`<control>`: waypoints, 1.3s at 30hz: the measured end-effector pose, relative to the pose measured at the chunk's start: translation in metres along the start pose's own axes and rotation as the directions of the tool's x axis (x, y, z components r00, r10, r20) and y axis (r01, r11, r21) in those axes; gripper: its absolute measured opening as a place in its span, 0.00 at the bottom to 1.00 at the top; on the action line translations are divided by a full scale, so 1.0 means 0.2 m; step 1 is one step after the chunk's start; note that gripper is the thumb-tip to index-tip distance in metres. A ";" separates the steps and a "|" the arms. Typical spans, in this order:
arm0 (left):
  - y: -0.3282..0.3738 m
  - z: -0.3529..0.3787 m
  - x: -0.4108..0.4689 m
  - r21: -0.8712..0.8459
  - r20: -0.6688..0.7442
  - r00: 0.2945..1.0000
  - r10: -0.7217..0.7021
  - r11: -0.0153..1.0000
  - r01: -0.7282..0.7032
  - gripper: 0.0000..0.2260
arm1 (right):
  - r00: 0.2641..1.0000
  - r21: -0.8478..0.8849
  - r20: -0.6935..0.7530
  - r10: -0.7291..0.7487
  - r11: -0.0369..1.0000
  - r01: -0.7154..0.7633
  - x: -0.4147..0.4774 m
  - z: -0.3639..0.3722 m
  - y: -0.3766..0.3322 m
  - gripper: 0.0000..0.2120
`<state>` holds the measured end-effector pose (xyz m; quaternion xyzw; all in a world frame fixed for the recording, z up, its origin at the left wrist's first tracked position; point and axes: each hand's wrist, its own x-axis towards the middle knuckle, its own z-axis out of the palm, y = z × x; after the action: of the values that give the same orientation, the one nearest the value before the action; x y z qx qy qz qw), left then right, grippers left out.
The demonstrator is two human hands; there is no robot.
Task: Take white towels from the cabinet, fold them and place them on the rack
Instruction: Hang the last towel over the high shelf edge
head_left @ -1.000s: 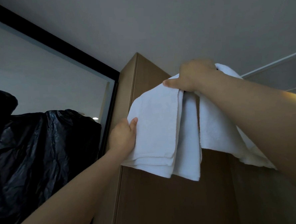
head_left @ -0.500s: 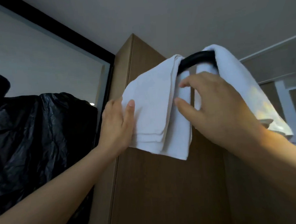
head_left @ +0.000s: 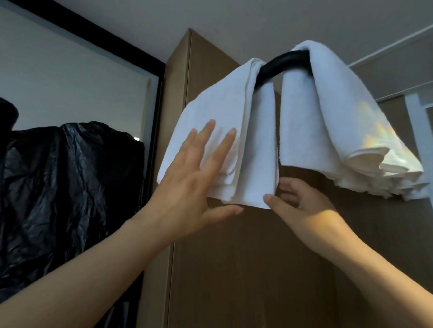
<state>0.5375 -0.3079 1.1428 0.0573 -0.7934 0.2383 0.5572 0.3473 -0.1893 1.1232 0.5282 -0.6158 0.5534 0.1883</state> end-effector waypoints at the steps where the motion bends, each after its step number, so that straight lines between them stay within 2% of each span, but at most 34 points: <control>1: 0.00 0.00 0.02 0.042 0.032 0.999 0.043 0.998 -0.045 0.49 | 0.999 0.072 0.046 0.010 0.997 -0.013 0.03 0.03 0.00 0.24; 3: -0.01 -0.01 0.06 0.123 0.072 0.992 0.105 0.986 -0.114 0.49 | 0.997 0.181 0.072 0.006 0.983 -0.019 0.07 0.07 -0.01 0.21; 5: -0.02 -0.01 0.08 0.178 0.110 0.986 0.127 0.973 -0.145 0.46 | 1.000 0.224 0.023 0.001 0.975 -0.007 0.09 0.08 -0.02 0.16; 7: -0.02 -0.01 0.08 0.193 0.110 0.984 0.140 0.968 -0.159 0.40 | 0.999 0.200 -0.015 -0.034 0.979 0.036 0.09 0.08 -0.02 0.07; 10: -0.01 -0.02 0.07 0.135 0.057 0.985 0.161 0.977 -0.167 0.29 | 0.998 0.196 -0.031 -0.048 0.979 0.053 0.06 0.07 -0.02 0.03; 13: -0.02 -0.01 0.04 0.033 0.001 0.987 0.161 0.986 -0.161 0.21 | 0.994 0.154 -0.089 -0.064 0.985 0.077 0.03 0.06 -0.02 0.03; 16: -0.02 0.00 0.00 -0.054 -0.085 0.992 0.098 0.993 -0.103 0.19 | 0.985 0.132 -0.154 -0.079 0.986 0.099 0.00 0.06 -0.04 0.05; 21: 0.03 0.00 -0.03 -0.079 -0.151 0.985 0.079 0.993 -0.092 0.14 | 0.939 0.183 -0.279 -0.200 0.949 0.257 -0.05 0.07 -0.07 0.05; 23: 0.06 0.02 -0.05 -0.081 -0.168 0.984 0.059 0.994 -0.074 0.13 | 0.937 0.197 -0.279 -0.210 0.943 0.269 -0.05 0.07 -0.08 0.03; 26: 0.11 0.05 -0.05 -0.136 -0.189 0.981 -0.043 0.991 0.017 0.13 | 0.945 0.212 -0.240 -0.221 0.938 0.274 -0.06 0.07 -0.09 0.04; 29: 0.14 0.08 -0.05 -0.207 -0.187 0.980 -0.062 0.978 0.023 0.13 | 0.944 0.169 -0.216 -0.248 0.943 0.287 -0.06 0.07 -0.08 0.04; 34: 0.11 0.09 -0.04 -0.271 -0.136 0.991 -0.013 0.962 -0.025 0.15 | 0.940 0.123 -0.204 -0.274 0.945 0.302 -0.05 0.05 -0.07 0.03; 36: 0.08 0.08 -0.05 -0.284 -0.100 0.995 0.022 0.958 -0.049 0.16 | 0.918 0.089 -0.228 -0.326 0.931 0.353 -0.06 0.03 -0.07 0.12; 37: 0.07 0.08 -0.06 -0.322 -0.085 0.996 0.014 0.946 -0.040 0.14 | 0.903 0.052 -0.228 -0.364 0.922 0.384 -0.06 0.03 -0.07 0.15; 39: 0.05 0.07 -0.08 -0.477 -0.045 0.995 -0.092 0.877 0.060 0.12 | 0.901 0.002 -0.203 -0.384 0.920 0.393 -0.06 0.02 -0.07 0.12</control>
<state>0.5272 -0.3084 1.1220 -0.0577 -0.8057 0.0165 0.5893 0.3664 -0.1852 1.1186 0.5864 -0.4644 0.5676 0.3440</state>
